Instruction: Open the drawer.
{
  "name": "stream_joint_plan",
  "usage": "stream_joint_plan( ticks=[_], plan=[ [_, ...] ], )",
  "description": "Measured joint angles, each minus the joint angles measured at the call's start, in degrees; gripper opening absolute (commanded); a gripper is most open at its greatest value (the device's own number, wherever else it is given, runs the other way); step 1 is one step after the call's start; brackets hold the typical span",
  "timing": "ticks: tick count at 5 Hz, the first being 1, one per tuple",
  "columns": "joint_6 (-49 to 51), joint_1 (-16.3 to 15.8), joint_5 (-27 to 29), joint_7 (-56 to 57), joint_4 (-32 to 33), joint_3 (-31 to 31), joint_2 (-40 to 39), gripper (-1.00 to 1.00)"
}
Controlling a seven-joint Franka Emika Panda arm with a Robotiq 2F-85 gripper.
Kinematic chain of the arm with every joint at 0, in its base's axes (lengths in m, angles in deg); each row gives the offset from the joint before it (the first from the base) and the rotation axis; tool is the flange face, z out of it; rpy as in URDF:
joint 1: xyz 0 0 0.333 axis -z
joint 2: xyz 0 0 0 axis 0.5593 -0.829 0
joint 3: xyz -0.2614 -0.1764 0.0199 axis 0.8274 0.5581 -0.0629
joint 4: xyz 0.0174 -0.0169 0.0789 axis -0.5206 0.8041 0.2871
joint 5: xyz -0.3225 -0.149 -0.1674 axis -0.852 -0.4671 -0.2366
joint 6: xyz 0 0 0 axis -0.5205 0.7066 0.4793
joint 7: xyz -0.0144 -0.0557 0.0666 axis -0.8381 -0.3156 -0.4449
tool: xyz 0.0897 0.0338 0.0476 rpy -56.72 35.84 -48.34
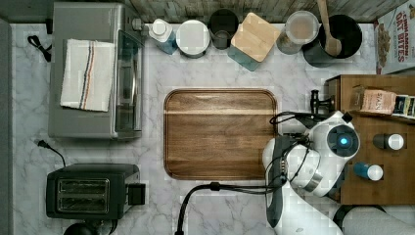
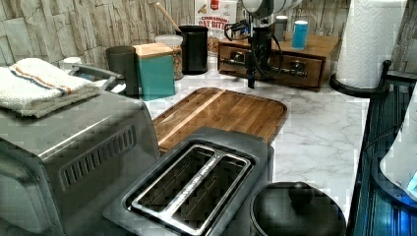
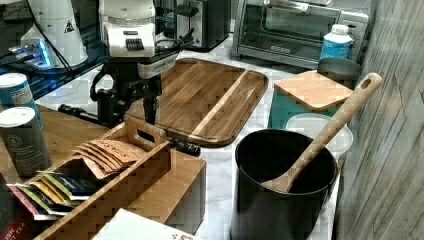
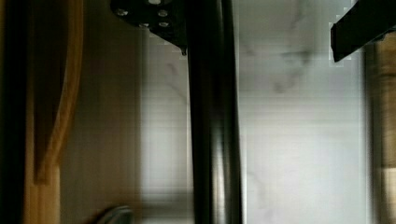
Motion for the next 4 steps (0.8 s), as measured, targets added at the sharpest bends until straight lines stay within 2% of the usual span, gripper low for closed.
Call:
stream_joint_plan(
  ticks=[1,2,3,4],
  plan=[
    [-2.94,0.21,1.37,1.9,0.9,-1.69,0.57,1.0],
    [-9.93,-1.09,1.37,-4.98,5.04,-2.32,1.71,1.0],
    [-11.33,-3.76,1.37,-14.52,7.5,-2.38,3.55,1.0],
    [-11.33,-9.84,1.32,-20.17,9.51,-0.49,5.01,1.0]
  ],
)
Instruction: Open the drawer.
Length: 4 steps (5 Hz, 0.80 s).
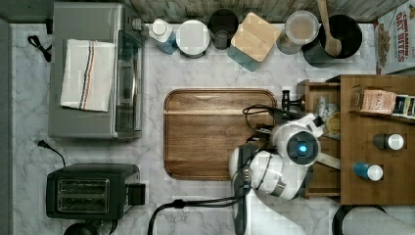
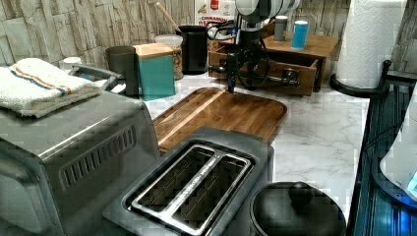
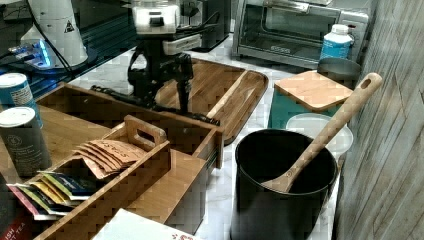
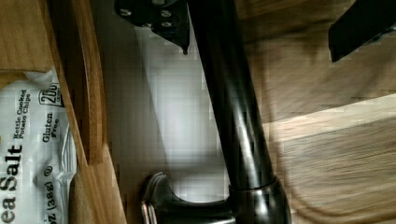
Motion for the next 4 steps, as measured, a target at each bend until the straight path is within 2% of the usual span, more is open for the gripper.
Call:
stream_joint_plan(
  ticks=[1,2,3,4],
  plan=[
    [-0.11,-5.08,-0.03,-3.92,1.9,-0.18,1.21,1.0],
    [-0.11,-6.55,-0.03,-4.73,4.03,-2.8,3.1,1.0],
    [-1.01,-6.48,-1.32,-4.73,6.04,-2.7,4.93,1.0],
    [-3.25,-6.27,2.6,-4.73,7.05,-2.83,5.35,1.0]
  ],
)
